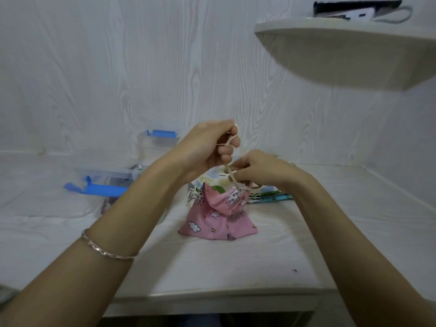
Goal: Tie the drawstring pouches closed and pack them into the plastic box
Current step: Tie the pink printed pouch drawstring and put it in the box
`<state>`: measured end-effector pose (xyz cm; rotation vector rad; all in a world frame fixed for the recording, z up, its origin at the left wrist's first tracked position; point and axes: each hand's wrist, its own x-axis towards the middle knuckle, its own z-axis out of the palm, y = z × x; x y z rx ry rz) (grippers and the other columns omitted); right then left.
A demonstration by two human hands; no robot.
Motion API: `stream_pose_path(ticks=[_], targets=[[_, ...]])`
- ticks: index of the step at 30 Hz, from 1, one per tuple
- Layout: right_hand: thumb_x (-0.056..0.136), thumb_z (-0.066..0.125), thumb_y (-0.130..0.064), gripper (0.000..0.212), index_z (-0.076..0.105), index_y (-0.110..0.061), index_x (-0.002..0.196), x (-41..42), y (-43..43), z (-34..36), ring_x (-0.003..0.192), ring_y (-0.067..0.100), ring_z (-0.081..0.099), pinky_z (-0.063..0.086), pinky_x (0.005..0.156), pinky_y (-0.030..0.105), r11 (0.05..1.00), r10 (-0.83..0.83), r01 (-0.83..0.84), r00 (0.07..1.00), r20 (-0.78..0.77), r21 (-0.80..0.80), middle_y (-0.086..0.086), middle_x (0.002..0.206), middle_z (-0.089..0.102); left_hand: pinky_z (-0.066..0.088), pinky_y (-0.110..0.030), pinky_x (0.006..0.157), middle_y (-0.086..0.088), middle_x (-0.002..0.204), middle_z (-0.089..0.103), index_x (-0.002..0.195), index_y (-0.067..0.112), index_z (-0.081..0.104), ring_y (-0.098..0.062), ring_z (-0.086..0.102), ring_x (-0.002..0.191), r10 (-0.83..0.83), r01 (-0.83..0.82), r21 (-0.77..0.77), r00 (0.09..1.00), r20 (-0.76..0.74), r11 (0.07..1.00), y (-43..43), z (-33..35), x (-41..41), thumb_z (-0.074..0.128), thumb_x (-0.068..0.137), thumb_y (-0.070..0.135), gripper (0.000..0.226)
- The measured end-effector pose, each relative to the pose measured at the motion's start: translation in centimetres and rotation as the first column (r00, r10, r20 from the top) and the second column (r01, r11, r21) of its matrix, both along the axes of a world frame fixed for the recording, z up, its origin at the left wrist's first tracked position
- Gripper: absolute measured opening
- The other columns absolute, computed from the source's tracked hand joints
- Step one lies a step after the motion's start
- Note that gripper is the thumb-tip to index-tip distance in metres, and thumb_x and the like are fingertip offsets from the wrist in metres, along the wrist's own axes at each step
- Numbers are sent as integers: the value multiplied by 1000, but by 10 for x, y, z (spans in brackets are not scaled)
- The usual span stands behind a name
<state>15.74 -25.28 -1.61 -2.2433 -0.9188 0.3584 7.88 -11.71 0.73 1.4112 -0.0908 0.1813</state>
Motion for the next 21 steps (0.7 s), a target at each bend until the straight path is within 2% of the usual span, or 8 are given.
stream_pose_path(ticks=[3, 6, 9, 12, 15, 17, 19, 21], targets=[[93, 48, -7, 34, 60, 13, 118, -6, -3, 2, 59, 13, 33, 32, 57, 24, 994, 94, -84, 985, -142, 76, -10, 56, 54, 57, -26, 68, -8, 85, 73, 88, 8, 60, -13, 64, 64, 151, -156, 89, 987, 56, 984, 0, 6, 6, 45, 101, 19, 23], [97, 49, -16, 32, 69, 6, 108, -6, -8, -4, 60, 13, 30, 28, 59, 26, 946, 232, -165, 946, -228, 279, -5, 60, 42, 57, -31, 84, -9, 113, 69, 116, 7, 61, -21, 70, 94, 198, -200, 147, 980, 28, 969, 3, -1, 17, 46, 101, 19, 25], [101, 46, -19, 33, 68, 5, 93, 1, -12, -13, 59, 10, 31, 25, 55, 23, 889, 213, -70, 938, -274, 452, -5, 61, 44, 56, -25, 78, -1, 102, 70, 141, 23, 42, -15, 69, 87, 102, -76, 233, 990, -102, 970, 7, -17, 18, 55, 97, 29, 46], [100, 49, -17, 29, 66, -2, 82, 7, -15, -18, 59, 9, 35, 30, 54, 21, 839, 166, 27, 938, -303, 544, -4, 60, 47, 53, -15, 66, 1, 82, 72, 130, 21, 57, -6, 66, 71, 53, 9, 404, 988, -142, 915, 11, -29, 10, 69, 87, 28, 45], [99, 50, -18, 27, 72, -2, 99, 8, -17, -20, 57, 7, 36, 35, 54, 17, 811, 143, 64, 942, -303, 581, -3, 61, 44, 51, -13, 61, -8, 80, 72, 108, 5, 71, -6, 62, 65, 105, -79, 422, 994, -39, 903, 14, -32, 3, 73, 83, 9, 26], [99, 50, -19, 34, 66, 11, 104, 8, -17, -21, 58, 7, 37, 36, 57, 17, 820, 118, 48, 961, -250, 570, -7, 58, 47, 49, -14, 57, -4, 70, 70, 100, 2, 73, -3, 59, 55, 169, -158, 455, 985, 18, 876, 16, -31, 2, 74, 81, 5, 20], [100, 50, -17, 42, 55, 24, 107, 11, -19, -23, 58, 6, 43, 39, 63, 16, 816, 84, 50, 976, -203, 576, -14, 56, 54, 51, -19, 58, 0, 69, 70, 99, 6, 75, -6, 62, 56, 233, -238, 566, 969, 82, 789, 19, -28, 1, 73, 83, 9, 17], [99, 51, -16, 39, 58, 23, 101, 14, -22, -22, 64, 2, 55, 44, 76, 19, 789, 22, 98, 982, -188, 607, -14, 60, 62, 58, -31, 70, 0, 81, 74, 100, 13, 75, -19, 69, 71, 320, -343, 724, 931, 177, 599, 25, -22, 1, 67, 89, 14, 15]])
